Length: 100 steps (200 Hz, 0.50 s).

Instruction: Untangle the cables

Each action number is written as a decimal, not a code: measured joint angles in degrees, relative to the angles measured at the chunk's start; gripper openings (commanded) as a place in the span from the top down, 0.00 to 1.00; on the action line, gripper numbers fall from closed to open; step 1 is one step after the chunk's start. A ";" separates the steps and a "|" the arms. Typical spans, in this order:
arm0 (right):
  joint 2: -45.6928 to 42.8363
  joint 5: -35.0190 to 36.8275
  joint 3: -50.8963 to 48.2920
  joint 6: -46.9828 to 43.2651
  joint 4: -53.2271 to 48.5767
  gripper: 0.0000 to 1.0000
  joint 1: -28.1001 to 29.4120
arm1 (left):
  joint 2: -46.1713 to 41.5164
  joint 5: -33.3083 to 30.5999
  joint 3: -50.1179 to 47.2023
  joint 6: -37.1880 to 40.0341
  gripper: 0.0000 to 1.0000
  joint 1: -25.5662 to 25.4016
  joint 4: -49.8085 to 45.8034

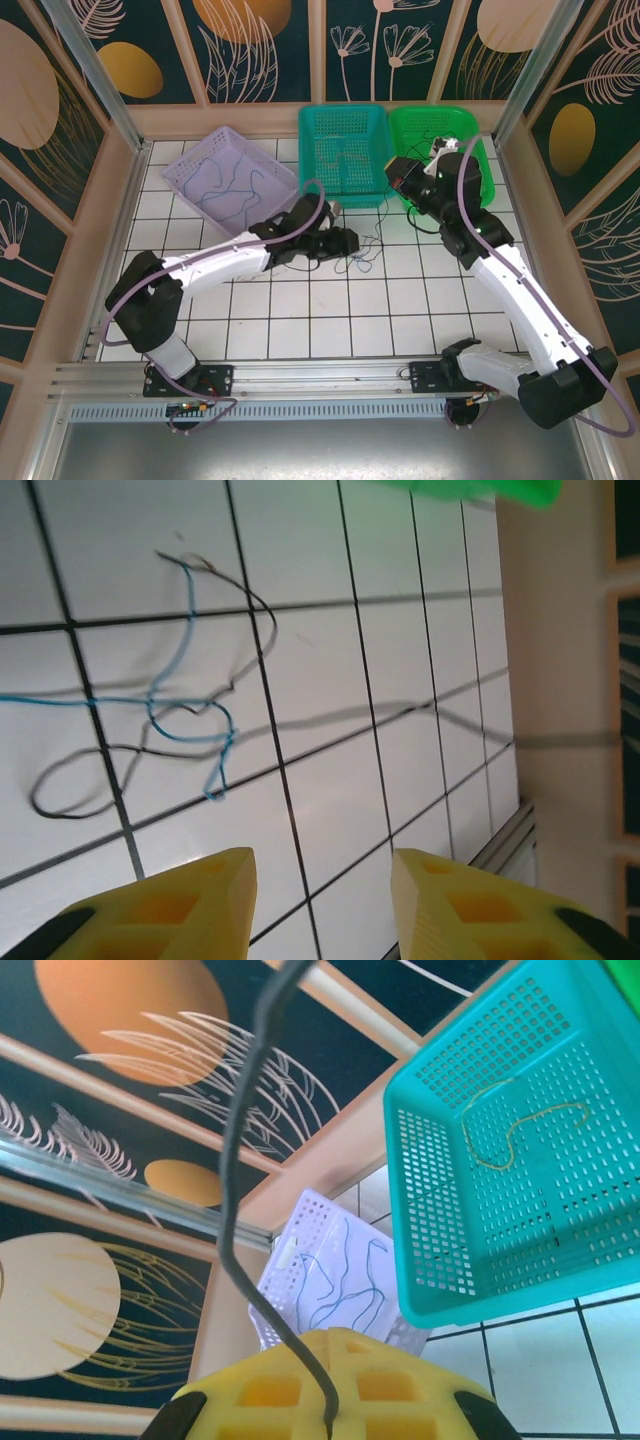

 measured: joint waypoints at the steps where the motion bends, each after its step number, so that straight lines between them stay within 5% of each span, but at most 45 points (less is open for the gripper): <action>1: 0.07 0.09 0.00 0.13 -0.09 1.00 0.00 | 0.11 -0.02 0.00 0.28 0.56 -0.28 0.02; 37: 0.63 1.31 0.00 2.64 -1.79 1.00 0.00 | 4.26 -4.59 0.00 2.62 0.49 -4.94 0.63; 100: 0.63 1.46 0.00 5.29 -2.25 1.00 0.00 | 11.50 -10.58 1.40 4.17 0.48 -5.55 0.98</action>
